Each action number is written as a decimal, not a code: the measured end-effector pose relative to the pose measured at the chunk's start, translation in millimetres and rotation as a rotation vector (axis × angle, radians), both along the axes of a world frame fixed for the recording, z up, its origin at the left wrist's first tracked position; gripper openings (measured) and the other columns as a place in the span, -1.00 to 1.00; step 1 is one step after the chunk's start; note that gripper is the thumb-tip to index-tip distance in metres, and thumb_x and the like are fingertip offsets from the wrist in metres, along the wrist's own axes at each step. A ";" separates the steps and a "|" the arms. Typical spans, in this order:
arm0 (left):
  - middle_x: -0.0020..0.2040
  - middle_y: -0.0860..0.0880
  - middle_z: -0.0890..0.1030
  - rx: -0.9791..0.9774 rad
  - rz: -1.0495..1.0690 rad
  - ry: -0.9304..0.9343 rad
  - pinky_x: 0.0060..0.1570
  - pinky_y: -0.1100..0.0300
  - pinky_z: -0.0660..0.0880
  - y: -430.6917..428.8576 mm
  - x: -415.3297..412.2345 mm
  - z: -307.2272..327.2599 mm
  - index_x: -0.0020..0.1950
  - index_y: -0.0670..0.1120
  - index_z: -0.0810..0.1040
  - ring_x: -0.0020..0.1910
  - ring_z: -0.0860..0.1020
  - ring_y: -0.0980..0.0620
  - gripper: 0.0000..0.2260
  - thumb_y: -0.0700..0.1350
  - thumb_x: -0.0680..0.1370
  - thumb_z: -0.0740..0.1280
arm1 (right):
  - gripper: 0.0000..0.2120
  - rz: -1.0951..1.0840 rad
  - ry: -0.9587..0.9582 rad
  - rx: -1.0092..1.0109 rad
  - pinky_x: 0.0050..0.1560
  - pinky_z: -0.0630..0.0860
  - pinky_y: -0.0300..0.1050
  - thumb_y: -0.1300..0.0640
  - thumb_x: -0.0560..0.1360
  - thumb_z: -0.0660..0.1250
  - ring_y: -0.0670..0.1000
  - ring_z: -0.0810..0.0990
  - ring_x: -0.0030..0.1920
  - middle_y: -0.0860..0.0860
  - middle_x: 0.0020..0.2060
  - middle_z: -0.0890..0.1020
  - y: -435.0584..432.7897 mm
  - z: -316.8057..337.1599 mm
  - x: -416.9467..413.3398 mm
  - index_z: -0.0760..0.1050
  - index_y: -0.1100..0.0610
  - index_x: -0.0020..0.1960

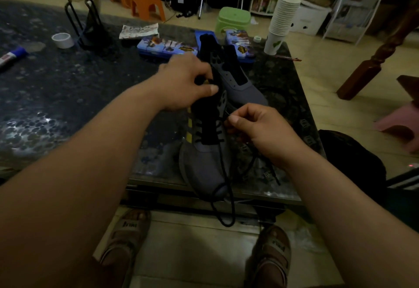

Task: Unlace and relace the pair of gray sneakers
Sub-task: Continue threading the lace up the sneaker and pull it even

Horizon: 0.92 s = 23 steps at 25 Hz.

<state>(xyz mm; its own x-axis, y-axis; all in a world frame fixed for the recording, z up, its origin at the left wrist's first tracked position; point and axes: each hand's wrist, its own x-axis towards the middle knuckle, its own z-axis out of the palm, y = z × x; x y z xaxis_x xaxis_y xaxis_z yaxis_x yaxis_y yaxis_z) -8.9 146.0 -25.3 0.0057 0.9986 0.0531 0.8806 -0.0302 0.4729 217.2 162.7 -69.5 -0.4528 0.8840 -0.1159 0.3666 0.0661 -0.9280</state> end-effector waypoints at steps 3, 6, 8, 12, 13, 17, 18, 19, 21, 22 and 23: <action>0.05 0.04 0.62 -0.043 -0.047 -0.329 0.02 0.08 0.58 -3.8 1.4 -2.7 0.15 0.02 0.56 0.05 0.62 0.03 -0.82 0.08 0.63 0.39 | -0.89 0.008 0.055 -0.072 -0.12 0.61 -0.18 0.18 0.65 0.35 0.01 0.72 -0.04 0.09 -0.06 0.74 -0.7 -2.6 -0.3 0.61 0.17 -0.01; 0.10 0.16 0.65 -0.177 -0.066 -0.303 0.12 0.18 0.55 -6.6 -8.8 -8.7 0.28 0.08 0.56 0.05 0.62 0.23 -0.73 0.08 0.60 0.43 | -0.88 0.024 0.033 -0.059 -0.06 0.65 -0.07 0.17 0.66 0.34 0.09 0.70 -0.02 0.21 0.01 0.72 -3.9 -5.9 -1.2 0.60 0.20 0.00; 0.04 0.13 0.69 -0.122 -0.084 -0.323 0.12 0.13 0.57 -3.1 -12.4 -12.1 0.18 0.06 0.60 0.01 0.64 0.20 -0.86 0.03 0.64 0.39 | -0.87 0.020 -0.018 -0.002 0.05 0.65 0.12 0.15 0.65 0.35 0.13 0.68 -0.06 0.24 -0.01 0.70 -6.8 -7.6 -1.8 0.60 0.21 0.01; -0.04 0.11 0.72 -0.041 -0.072 -0.680 0.06 0.13 0.56 0.2 -3.8 -25.1 0.05 0.09 0.62 0.01 0.67 0.12 -0.91 -0.07 0.68 0.34 | -0.88 0.043 -0.152 0.181 0.03 0.63 0.27 0.05 0.64 0.37 0.08 0.68 -0.11 0.03 -0.17 0.70 -8.5 -7.1 -7.1 0.59 0.02 -0.06; -0.05 0.11 0.72 -0.042 -0.063 -0.728 0.05 0.14 0.55 0.8 -2.3 -27.4 0.05 0.08 0.62 0.00 0.67 0.12 -0.90 -0.09 0.68 0.33 | -0.88 0.051 -0.176 0.211 0.01 0.64 0.24 0.03 0.64 0.36 0.04 0.68 -0.11 -0.01 -0.18 0.70 -8.8 -5.9 -10.0 0.58 -0.01 -0.07; -0.11 0.14 0.71 -0.058 -0.069 -0.771 0.00 0.19 0.52 4.2 -3.2 -29.9 0.04 0.04 0.62 -0.06 0.65 0.17 -0.88 -0.10 0.70 0.30 | -0.87 0.063 -0.217 0.266 -0.06 0.66 0.16 0.05 0.65 0.35 -0.02 0.67 -0.18 -0.04 -0.21 0.68 -10.3 -1.1 -18.2 0.57 -0.03 -0.08; -0.12 0.14 0.70 -0.058 -0.070 -0.768 -0.01 0.20 0.52 4.7 -3.4 -30.3 0.03 0.05 0.62 -0.07 0.65 0.17 -0.89 -0.09 0.69 0.31 | -0.86 0.063 -0.214 0.269 -0.07 0.66 0.17 0.05 0.65 0.35 -0.02 0.67 -0.18 -0.04 -0.21 0.69 -10.4 -0.2 -18.8 0.58 -0.02 -0.09; -0.14 0.14 0.70 -0.058 -0.071 -0.760 -0.03 0.22 0.52 4.8 -3.2 -30.3 0.02 0.05 0.62 -0.09 0.64 0.18 -0.88 -0.09 0.69 0.31 | -0.86 0.061 -0.203 0.265 -0.08 0.66 0.19 0.05 0.65 0.35 0.00 0.67 -0.17 -0.03 -0.21 0.69 -10.0 -0.3 -19.1 0.58 -0.02 -0.09; -0.16 0.14 0.68 -0.050 -0.070 -0.740 -0.06 0.24 0.52 5.4 -2.2 -30.0 -0.01 0.05 0.61 -0.11 0.63 0.18 -0.88 -0.08 0.69 0.31 | -0.85 0.050 -0.180 0.251 -0.10 0.65 0.22 0.04 0.65 0.34 0.03 0.68 -0.17 -0.01 -0.22 0.69 -8.0 -1.0 -19.4 0.58 -0.01 -0.10; -0.15 0.13 0.68 -0.047 -0.067 -0.738 -0.06 0.24 0.53 6.1 -2.5 -30.1 0.00 0.04 0.62 -0.10 0.63 0.17 -0.88 -0.08 0.69 0.31 | -0.84 0.043 -0.178 0.250 -0.10 0.65 0.23 0.04 0.65 0.34 0.03 0.68 -0.17 -0.01 -0.22 0.69 -7.3 -1.7 -19.6 0.57 -0.01 -0.10; -0.13 0.11 0.69 -0.049 -0.067 -0.739 -0.05 0.23 0.54 6.3 -2.9 -30.2 0.01 0.03 0.62 -0.08 0.64 0.16 -0.89 -0.08 0.69 0.32 | -0.84 0.037 -0.184 0.252 -0.11 0.65 0.23 0.03 0.65 0.33 0.03 0.68 -0.17 -0.02 -0.23 0.69 -6.0 -3.2 -19.6 0.57 -0.01 -0.10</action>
